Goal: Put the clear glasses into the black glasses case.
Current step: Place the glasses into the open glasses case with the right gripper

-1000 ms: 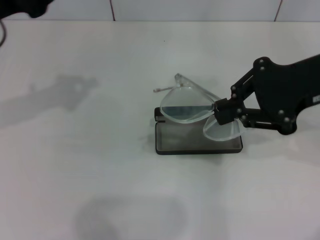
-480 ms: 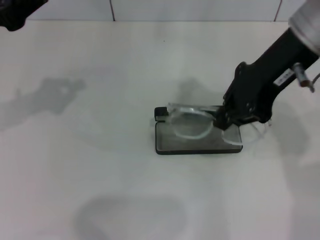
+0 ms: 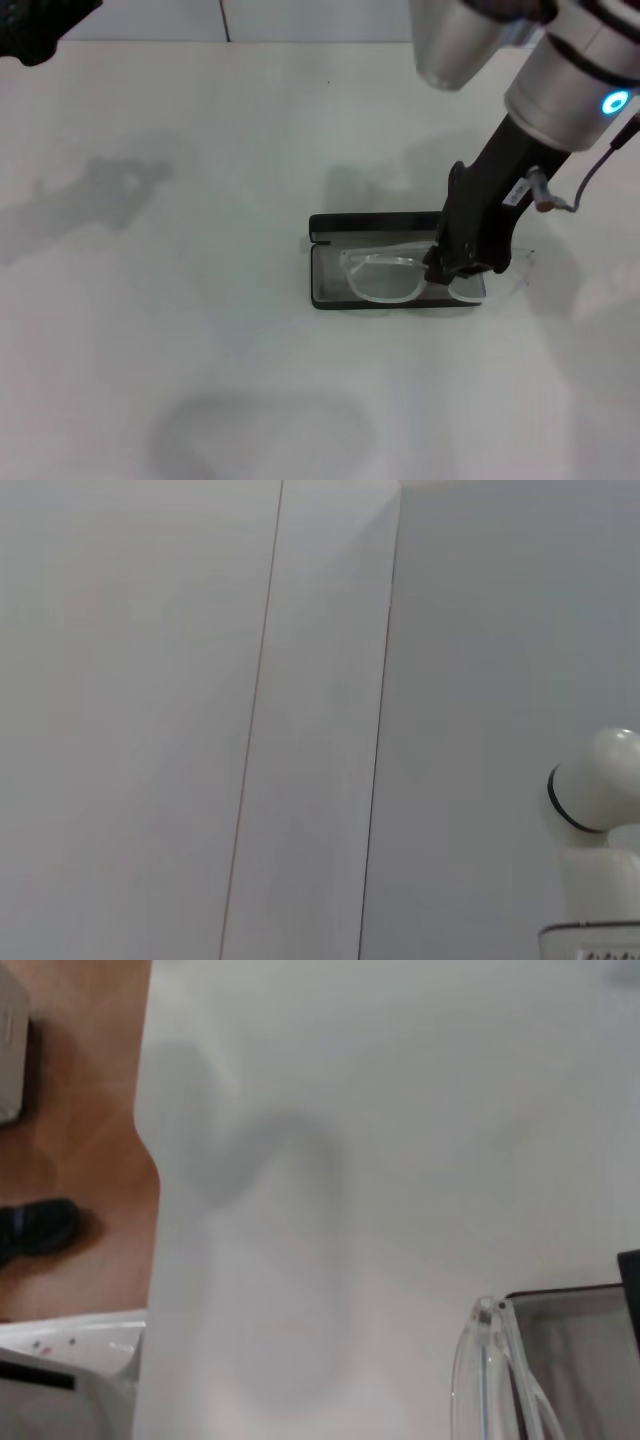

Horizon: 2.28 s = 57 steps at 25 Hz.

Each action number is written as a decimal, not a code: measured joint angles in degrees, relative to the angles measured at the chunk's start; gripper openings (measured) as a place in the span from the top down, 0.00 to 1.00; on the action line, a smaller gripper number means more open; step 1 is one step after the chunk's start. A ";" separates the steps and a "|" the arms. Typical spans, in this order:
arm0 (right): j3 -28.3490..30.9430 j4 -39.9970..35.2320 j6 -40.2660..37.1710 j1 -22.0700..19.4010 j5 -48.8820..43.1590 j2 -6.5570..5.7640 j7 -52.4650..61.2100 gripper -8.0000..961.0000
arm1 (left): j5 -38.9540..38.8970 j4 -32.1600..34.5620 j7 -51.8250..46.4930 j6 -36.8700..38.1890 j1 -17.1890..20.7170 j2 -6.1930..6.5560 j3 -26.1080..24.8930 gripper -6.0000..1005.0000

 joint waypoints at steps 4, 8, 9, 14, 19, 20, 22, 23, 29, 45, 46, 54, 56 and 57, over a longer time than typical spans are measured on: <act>-3.92 1.20 4.08 -0.71 -0.01 0.00 -0.84 0.90 | 0.00 -0.25 0.58 0.00 0.06 -0.20 0.07 0.92; -7.86 2.45 8.31 -1.67 -0.01 0.03 -1.50 0.90 | 0.06 -0.39 0.67 0.00 0.32 -0.47 0.21 0.92; -8.71 2.78 9.34 -1.84 -0.01 0.04 -1.53 0.90 | 0.06 -0.35 0.67 0.00 0.46 -0.58 0.23 0.92; -9.95 4.22 12.03 -2.08 -0.03 0.12 -2.13 0.90 | 0.06 -0.46 0.98 0.00 0.80 -0.81 0.27 0.92; -10.50 4.70 13.72 -2.13 -0.06 0.17 -2.71 0.90 | 0.06 -0.49 1.29 0.00 1.08 -1.01 0.34 0.92; -10.55 4.81 13.92 -2.12 -0.06 0.17 -2.82 0.90 | 0.06 -0.49 1.32 0.00 1.10 -1.06 0.35 0.92; -11.10 5.11 14.82 -2.13 -0.09 0.17 -3.02 0.90 | 0.06 -0.49 1.35 0.00 1.18 -1.11 0.36 0.92; -11.39 5.19 15.22 -2.12 -0.09 0.17 -3.06 0.90 | 0.06 -0.49 1.36 0.00 1.20 -1.12 0.36 0.92; -12.26 6.42 17.39 -2.10 -0.10 0.17 -4.04 0.90 | 0.05 -0.48 1.89 0.00 1.34 -1.22 0.36 0.92; -12.75 8.04 19.09 -2.10 0.52 0.26 -6.65 0.89 | 0.08 -0.53 1.97 0.00 1.39 -1.49 0.36 0.92; -12.75 8.04 19.10 -2.11 0.52 0.26 -6.70 0.89 | 0.08 -0.54 1.97 0.00 1.39 -1.52 0.35 0.92; -12.73 8.05 19.31 -2.65 0.52 0.25 -7.21 0.89 | 0.12 -0.70 2.05 0.00 1.39 -1.56 0.26 0.92; -12.73 8.05 19.30 -2.69 0.51 0.25 -7.24 0.89 | 0.13 -0.72 2.06 0.00 1.39 -1.56 0.21 0.92; -12.73 8.05 19.31 -2.69 0.51 0.26 -7.26 0.89 | 0.13 -0.72 2.05 0.00 1.39 -1.55 0.17 0.92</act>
